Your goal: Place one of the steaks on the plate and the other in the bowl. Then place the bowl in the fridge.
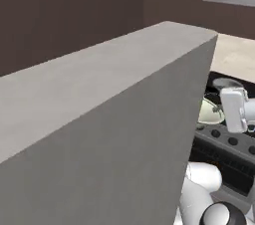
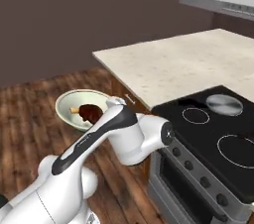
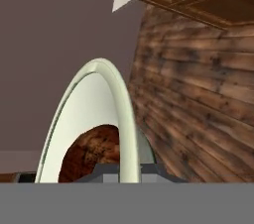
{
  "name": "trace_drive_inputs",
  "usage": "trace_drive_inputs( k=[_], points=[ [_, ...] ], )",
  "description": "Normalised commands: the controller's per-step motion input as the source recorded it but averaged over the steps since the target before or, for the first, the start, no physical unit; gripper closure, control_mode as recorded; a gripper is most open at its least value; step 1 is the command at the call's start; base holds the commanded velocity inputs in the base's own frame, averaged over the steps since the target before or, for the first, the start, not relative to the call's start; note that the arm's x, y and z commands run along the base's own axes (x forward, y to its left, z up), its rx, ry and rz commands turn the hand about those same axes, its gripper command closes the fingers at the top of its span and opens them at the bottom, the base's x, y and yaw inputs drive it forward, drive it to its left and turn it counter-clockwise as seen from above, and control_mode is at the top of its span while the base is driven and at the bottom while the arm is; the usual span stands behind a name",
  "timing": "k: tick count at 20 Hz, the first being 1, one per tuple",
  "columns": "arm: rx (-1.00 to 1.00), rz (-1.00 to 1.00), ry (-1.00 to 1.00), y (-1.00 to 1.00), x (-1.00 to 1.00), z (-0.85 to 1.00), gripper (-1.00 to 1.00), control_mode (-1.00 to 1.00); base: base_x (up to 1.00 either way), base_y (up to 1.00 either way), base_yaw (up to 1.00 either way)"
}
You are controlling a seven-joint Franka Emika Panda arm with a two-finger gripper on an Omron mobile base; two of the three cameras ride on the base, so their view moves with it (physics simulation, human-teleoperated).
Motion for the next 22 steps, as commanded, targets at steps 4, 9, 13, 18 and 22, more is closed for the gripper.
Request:
trace_drive_inputs(
  k=[4,9,13,18,22],
  points=[
    [0.0,0.0,0.0,0.0,0.0,0.0,1.0,1.0,0.05,0.58,0.64],
    [0.0,0.0,0.0,0.0,0.0,0.0,1.0,1.0,0.1,0.55,0.64],
    [0.0,0.0,0.0,0.0,0.0,0.0,1.0,1.0,0.23,0.56,0.61],
    [0.0,0.0,0.0,0.0,0.0,0.0,1.0,1.0,0.36,0.6,0.58],
    [0.0,0.0,0.0,0.0,0.0,0.0,1.0,1.0,0.39,0.57,0.56]
  ],
)
